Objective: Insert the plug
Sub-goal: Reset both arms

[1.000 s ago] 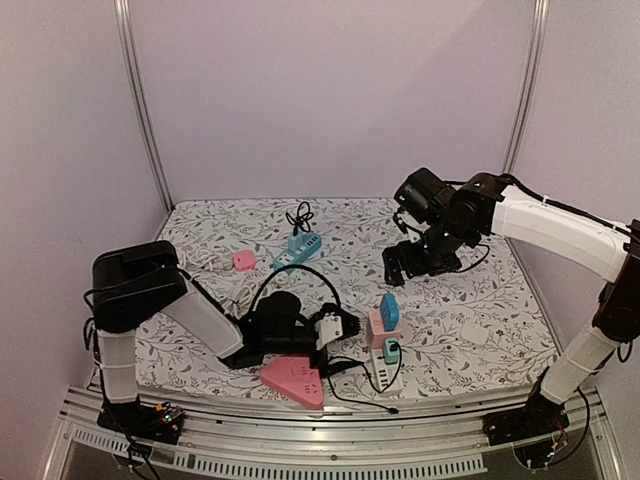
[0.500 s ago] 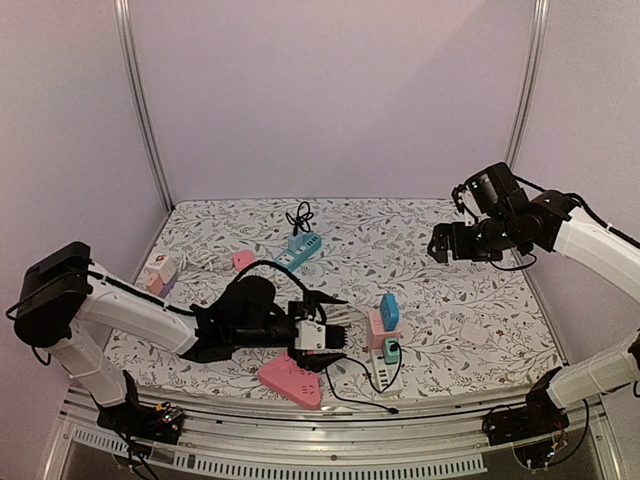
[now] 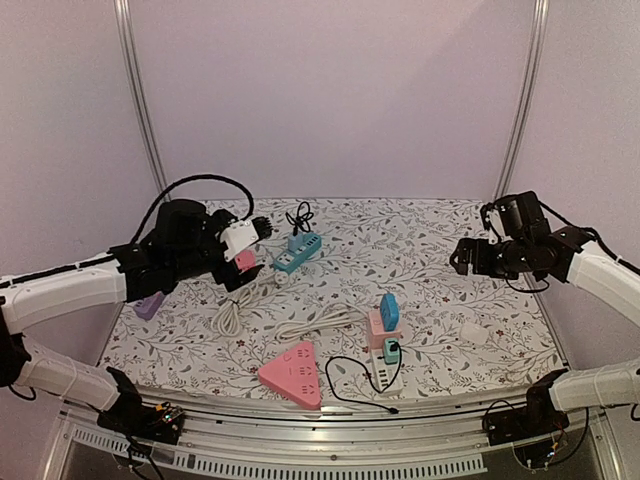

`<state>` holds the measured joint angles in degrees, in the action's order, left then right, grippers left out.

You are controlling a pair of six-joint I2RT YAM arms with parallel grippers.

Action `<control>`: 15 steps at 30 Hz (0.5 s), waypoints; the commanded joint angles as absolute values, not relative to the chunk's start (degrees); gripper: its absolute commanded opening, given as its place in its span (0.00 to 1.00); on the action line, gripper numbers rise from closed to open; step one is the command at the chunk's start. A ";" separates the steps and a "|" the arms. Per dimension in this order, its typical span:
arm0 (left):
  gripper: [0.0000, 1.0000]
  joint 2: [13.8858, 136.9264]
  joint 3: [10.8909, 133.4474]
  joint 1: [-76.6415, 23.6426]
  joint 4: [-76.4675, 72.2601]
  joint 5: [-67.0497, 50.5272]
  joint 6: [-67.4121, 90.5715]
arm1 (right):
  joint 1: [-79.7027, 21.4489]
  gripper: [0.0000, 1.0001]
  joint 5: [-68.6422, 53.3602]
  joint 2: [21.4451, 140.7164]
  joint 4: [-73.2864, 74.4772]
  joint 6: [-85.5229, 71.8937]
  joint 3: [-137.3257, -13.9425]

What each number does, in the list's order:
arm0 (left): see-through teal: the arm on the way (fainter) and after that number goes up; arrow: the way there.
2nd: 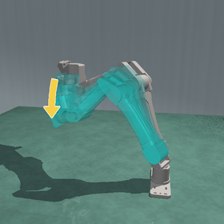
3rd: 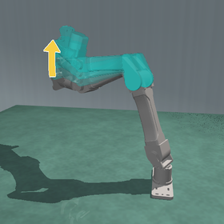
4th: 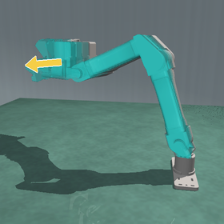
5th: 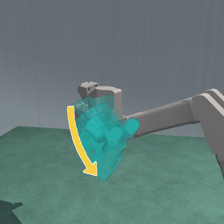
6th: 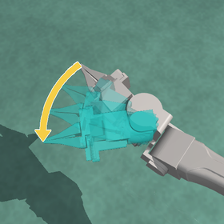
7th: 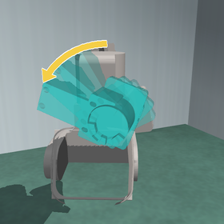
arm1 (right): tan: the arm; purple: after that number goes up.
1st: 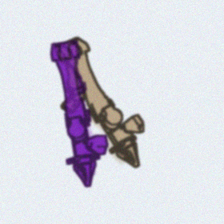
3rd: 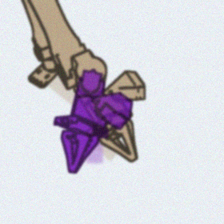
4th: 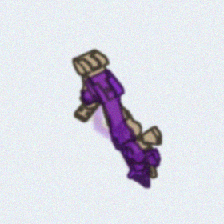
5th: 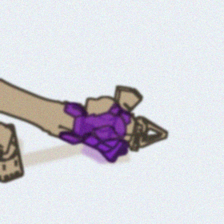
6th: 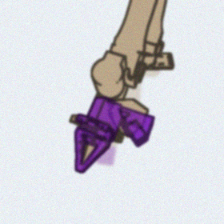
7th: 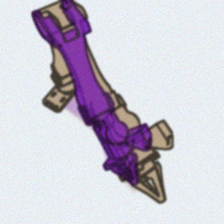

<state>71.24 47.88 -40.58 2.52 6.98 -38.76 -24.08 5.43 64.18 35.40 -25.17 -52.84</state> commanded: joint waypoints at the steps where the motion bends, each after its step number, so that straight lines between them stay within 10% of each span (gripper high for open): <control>1: 1.00 63.71 42.48 -34.25 13.17 10.60 -27.58 | -22.37 0.99 4.59 60.75 31.93 -24.39 -49.67; 15: 0.98 36.83 24.84 -11.04 13.87 -0.23 -1.23 | -21.64 0.99 12.52 51.60 26.62 -29.25 -39.40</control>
